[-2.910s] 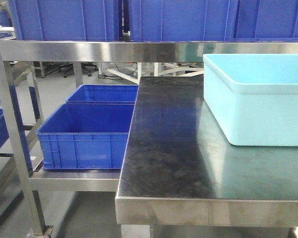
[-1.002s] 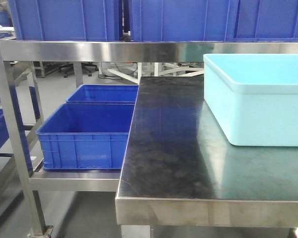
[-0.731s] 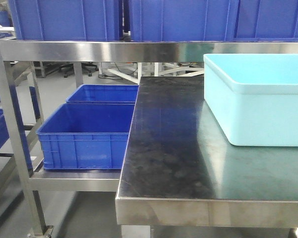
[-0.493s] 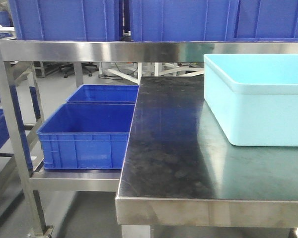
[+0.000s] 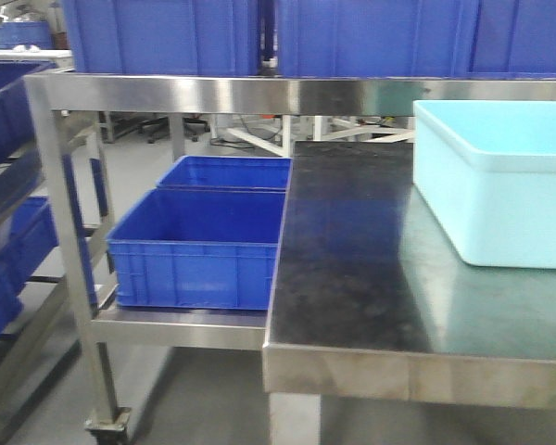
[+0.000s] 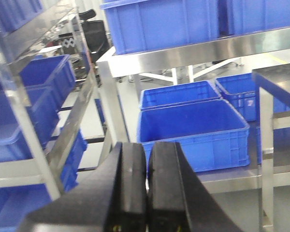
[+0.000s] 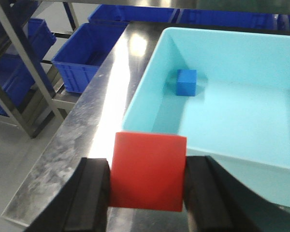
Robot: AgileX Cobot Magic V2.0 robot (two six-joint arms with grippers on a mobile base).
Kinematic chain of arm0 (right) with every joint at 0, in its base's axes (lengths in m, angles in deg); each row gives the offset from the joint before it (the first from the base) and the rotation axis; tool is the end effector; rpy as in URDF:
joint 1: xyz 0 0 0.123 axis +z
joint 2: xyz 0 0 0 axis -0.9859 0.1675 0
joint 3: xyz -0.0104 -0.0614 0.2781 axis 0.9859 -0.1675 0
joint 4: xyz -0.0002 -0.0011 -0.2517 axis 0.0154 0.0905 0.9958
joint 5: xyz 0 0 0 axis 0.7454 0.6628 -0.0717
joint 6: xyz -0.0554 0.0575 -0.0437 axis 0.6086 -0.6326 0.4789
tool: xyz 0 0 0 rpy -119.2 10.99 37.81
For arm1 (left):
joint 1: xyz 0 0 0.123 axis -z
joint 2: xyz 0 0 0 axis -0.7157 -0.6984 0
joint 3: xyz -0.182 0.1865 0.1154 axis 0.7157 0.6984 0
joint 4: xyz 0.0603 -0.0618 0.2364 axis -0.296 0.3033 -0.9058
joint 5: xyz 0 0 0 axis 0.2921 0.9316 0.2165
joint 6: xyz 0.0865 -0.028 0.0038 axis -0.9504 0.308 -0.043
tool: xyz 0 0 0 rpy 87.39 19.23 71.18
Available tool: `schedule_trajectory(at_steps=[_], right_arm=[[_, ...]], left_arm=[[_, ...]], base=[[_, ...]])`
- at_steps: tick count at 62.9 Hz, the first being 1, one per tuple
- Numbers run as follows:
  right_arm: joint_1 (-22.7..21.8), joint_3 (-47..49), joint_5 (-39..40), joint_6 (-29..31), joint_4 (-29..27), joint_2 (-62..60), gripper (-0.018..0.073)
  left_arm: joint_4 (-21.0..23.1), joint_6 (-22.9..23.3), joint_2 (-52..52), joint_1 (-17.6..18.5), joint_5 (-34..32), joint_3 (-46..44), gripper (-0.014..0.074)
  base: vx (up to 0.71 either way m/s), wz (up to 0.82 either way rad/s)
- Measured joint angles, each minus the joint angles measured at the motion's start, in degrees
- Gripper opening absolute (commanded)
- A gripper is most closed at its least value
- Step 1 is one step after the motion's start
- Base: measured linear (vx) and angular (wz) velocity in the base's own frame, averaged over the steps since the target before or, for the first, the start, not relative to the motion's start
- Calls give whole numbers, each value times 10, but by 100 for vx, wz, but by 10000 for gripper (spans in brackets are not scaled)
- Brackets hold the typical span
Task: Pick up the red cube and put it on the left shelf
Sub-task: 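Raise the held red cube up out of the light-blue bin, then drive the base away from the table holding the red cube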
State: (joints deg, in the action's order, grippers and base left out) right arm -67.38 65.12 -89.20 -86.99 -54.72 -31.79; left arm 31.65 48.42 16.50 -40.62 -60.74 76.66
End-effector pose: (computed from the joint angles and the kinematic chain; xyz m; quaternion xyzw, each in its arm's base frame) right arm 0.1304 0.0323 0.3202 -0.0438 0.8323 0.1098 0.5415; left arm 0.0562 -0.0051 0.2022 0.0865 0.7021 0.0230 0.7064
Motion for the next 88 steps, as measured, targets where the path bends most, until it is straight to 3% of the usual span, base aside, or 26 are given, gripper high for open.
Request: schedule_trajectory(at_steps=[41, 88], right_arm=[[0, 0, -1, 0, 0, 0, 29], [0, 0, -1, 0, 0, 0, 29]], left_arm=[[0, 0, 0, 0, 0, 0, 101], [0, 0, 0, 0, 0, 0, 102]], base=[[-15, 18], [-16, 50]])
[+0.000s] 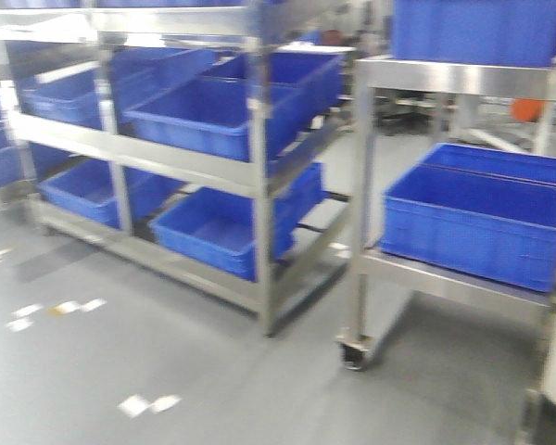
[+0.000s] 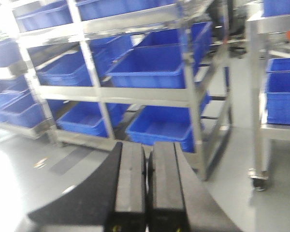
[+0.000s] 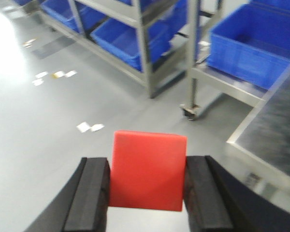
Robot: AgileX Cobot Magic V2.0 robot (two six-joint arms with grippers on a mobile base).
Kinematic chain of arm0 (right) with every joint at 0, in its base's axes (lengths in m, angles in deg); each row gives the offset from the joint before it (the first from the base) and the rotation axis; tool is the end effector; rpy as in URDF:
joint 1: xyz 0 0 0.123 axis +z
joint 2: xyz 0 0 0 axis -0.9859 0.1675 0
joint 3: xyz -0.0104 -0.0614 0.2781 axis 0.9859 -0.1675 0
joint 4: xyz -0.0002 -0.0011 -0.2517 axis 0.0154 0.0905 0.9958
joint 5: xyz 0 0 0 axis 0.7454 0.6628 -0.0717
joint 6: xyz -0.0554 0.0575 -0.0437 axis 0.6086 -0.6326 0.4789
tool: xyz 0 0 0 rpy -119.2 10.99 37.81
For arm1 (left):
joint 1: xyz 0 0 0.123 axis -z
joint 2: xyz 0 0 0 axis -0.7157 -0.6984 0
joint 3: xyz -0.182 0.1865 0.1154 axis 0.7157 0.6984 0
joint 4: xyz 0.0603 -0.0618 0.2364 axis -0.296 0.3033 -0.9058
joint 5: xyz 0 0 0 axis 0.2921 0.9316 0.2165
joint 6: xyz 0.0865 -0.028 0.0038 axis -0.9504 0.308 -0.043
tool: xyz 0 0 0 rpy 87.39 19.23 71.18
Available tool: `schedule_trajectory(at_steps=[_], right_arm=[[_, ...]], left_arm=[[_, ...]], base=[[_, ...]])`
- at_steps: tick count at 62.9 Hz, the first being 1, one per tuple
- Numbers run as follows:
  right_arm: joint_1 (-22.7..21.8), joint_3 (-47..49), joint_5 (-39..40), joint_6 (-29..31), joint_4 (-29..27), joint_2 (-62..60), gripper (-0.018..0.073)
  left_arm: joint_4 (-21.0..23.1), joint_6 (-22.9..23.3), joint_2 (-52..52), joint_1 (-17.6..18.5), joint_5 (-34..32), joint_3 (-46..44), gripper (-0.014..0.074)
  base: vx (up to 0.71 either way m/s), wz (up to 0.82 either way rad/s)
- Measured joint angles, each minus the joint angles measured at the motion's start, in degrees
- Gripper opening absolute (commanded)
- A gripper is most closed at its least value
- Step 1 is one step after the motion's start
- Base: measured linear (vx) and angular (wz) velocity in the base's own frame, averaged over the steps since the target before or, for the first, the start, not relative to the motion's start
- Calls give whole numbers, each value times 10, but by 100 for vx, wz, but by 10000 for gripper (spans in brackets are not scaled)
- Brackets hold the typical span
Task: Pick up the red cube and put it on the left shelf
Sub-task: 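Drive the base away from the table holding the red cube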
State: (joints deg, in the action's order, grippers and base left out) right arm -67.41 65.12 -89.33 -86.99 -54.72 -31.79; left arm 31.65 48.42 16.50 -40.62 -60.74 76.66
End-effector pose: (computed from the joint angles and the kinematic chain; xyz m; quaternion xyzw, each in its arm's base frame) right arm 0.1303 0.0323 0.3200 -0.0437 0.8330 0.1095 0.5406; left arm 0.0562 -0.0051 0.2022 0.0865 0.7021 0.0230 0.7064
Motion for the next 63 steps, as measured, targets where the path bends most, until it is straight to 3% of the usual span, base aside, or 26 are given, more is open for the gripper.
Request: schedule_trajectory(at_steps=[63], right_arm=[[0, 0, 0, 0, 0, 0, 29]], left_arm=[[0, 0, 0, 0, 0, 0, 102]], base=[[-18, 47]])
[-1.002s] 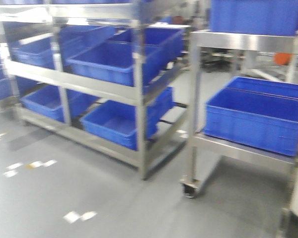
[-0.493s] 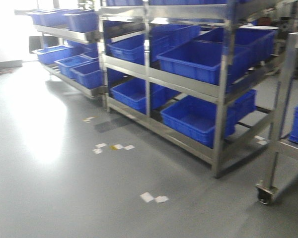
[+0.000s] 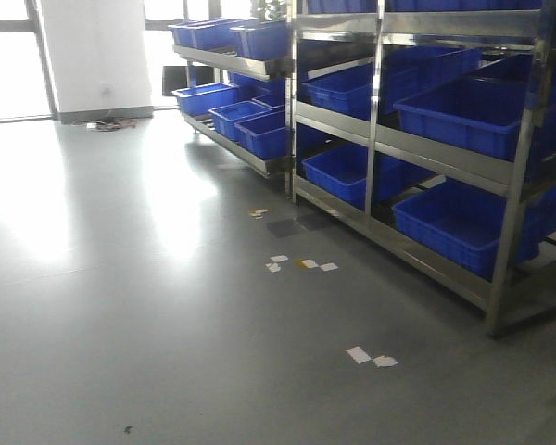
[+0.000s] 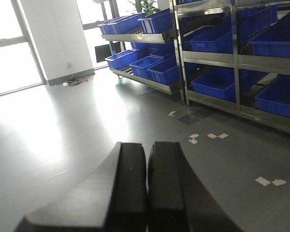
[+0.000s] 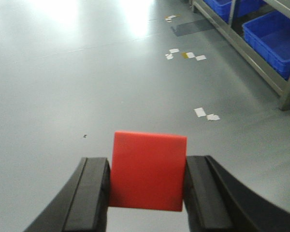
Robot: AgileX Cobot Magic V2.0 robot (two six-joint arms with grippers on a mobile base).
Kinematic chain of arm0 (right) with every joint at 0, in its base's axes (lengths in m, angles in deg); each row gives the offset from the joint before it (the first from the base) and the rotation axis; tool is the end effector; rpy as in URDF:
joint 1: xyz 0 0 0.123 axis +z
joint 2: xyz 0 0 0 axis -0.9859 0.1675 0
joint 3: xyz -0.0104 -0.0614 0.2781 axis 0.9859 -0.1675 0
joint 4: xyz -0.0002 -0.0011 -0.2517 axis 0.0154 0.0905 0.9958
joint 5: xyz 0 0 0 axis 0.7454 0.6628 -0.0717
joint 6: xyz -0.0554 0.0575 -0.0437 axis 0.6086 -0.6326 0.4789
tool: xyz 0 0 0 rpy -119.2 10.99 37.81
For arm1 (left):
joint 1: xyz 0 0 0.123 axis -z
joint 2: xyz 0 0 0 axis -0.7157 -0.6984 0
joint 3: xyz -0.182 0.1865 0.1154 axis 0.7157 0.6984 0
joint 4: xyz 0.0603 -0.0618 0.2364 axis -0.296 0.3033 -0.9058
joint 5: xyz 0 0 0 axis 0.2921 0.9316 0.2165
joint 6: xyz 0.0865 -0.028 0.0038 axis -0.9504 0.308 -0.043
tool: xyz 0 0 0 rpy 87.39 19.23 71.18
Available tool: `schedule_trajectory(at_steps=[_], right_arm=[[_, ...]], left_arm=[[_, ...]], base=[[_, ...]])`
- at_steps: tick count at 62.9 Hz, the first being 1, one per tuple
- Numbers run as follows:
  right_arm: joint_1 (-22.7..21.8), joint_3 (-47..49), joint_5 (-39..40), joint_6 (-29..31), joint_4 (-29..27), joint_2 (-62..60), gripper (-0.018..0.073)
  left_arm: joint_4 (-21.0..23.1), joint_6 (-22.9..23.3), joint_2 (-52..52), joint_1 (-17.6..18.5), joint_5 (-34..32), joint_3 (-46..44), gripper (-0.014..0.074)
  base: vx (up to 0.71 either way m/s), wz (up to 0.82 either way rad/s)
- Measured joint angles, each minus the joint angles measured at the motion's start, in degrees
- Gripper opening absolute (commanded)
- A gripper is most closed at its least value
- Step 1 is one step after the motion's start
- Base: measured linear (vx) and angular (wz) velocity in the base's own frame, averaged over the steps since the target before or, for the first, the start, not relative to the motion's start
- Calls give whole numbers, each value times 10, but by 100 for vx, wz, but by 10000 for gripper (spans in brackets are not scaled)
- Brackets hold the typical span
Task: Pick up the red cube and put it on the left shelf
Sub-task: 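Drive the base away from the table holding the red cube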
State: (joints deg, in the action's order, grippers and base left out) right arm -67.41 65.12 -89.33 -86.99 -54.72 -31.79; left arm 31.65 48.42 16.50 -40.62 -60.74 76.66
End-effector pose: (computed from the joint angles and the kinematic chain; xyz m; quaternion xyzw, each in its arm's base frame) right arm 0.1303 0.0323 0.3200 -0.0437 0.8330 0.1095 0.5406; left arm 0.0562 -0.0051 0.2022 0.0865 0.7021 0.0230 0.7064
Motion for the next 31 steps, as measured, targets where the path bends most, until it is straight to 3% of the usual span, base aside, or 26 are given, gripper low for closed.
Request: schedule_trajectory(at_steps=[19, 31], right_arm=[[0, 0, 0, 0, 0, 0, 29], [0, 0, 0, 0, 0, 0, 29]], left_arm=[[0, 0, 0, 0, 0, 0, 102], [0, 0, 0, 0, 0, 0, 102]], base=[[-17, 25], [-4, 2]])
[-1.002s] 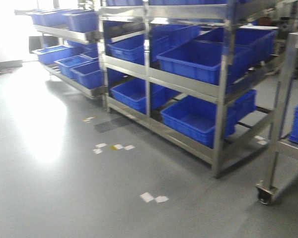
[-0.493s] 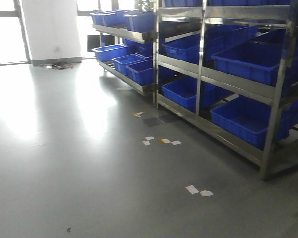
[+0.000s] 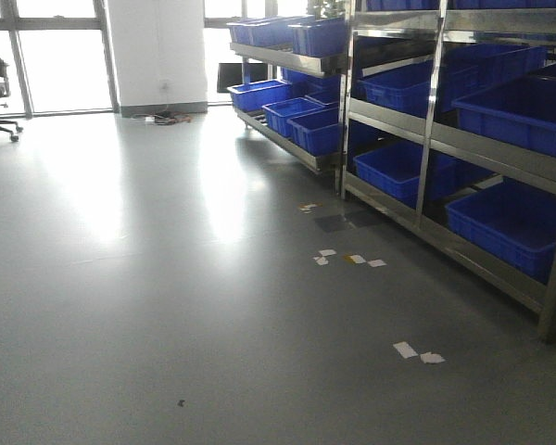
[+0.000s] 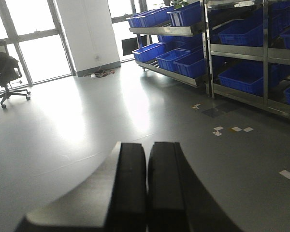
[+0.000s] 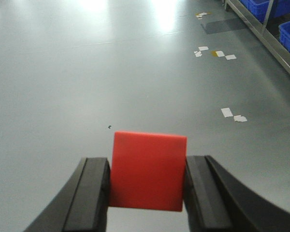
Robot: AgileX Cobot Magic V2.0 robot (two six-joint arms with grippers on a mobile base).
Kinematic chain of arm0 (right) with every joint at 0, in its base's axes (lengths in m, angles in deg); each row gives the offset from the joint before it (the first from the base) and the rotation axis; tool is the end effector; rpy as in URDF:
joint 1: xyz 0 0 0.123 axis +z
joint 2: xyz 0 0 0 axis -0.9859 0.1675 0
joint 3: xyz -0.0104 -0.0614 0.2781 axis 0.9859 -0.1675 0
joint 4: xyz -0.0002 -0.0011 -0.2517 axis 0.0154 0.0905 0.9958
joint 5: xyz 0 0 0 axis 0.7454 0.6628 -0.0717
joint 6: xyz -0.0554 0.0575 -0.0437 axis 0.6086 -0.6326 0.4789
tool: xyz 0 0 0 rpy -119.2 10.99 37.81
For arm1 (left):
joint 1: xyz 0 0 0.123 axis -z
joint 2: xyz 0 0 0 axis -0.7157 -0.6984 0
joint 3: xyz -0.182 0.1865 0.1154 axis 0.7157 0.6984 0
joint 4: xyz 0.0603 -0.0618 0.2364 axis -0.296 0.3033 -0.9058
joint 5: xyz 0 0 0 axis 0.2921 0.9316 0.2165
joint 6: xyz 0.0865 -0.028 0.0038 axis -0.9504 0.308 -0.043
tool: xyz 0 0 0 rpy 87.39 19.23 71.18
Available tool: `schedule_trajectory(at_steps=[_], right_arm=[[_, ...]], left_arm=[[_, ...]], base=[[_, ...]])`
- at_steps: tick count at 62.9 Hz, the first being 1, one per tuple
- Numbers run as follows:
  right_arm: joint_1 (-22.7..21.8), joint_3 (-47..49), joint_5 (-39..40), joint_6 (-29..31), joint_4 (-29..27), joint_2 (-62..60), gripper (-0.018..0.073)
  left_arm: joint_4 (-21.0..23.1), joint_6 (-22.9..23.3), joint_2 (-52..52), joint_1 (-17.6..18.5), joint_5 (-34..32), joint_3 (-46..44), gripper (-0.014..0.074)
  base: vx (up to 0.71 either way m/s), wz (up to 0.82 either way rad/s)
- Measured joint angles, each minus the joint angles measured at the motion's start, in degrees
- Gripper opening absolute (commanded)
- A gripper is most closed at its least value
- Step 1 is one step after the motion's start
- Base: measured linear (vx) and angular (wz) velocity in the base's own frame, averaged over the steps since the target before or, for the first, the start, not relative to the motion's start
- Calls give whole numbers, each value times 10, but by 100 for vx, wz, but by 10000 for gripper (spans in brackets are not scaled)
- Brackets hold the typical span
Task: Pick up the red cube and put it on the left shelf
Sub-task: 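Drive the base away from the table holding the red cube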
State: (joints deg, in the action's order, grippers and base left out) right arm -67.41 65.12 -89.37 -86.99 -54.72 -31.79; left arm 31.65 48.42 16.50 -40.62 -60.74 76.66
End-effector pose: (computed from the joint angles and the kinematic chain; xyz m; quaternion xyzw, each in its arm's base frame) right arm 0.1303 0.0323 0.3199 -0.0437 0.8332 0.1095 0.5403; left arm 0.0562 -0.0051 0.2022 0.0865 0.7021 0.0230 0.7064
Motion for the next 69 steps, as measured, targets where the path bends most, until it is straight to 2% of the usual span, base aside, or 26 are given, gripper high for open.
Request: schedule_trajectory(at_steps=[38, 69], right_arm=[[0, 0, -1, 0, 0, -1, 29], [0, 0, -1, -1, 0, -1, 29]], left_arm=[[0, 0, 0, 0, 0, 0, 102], [0, 0, 0, 0, 0, 0, 102]], base=[[12, 14], [32, 1]])
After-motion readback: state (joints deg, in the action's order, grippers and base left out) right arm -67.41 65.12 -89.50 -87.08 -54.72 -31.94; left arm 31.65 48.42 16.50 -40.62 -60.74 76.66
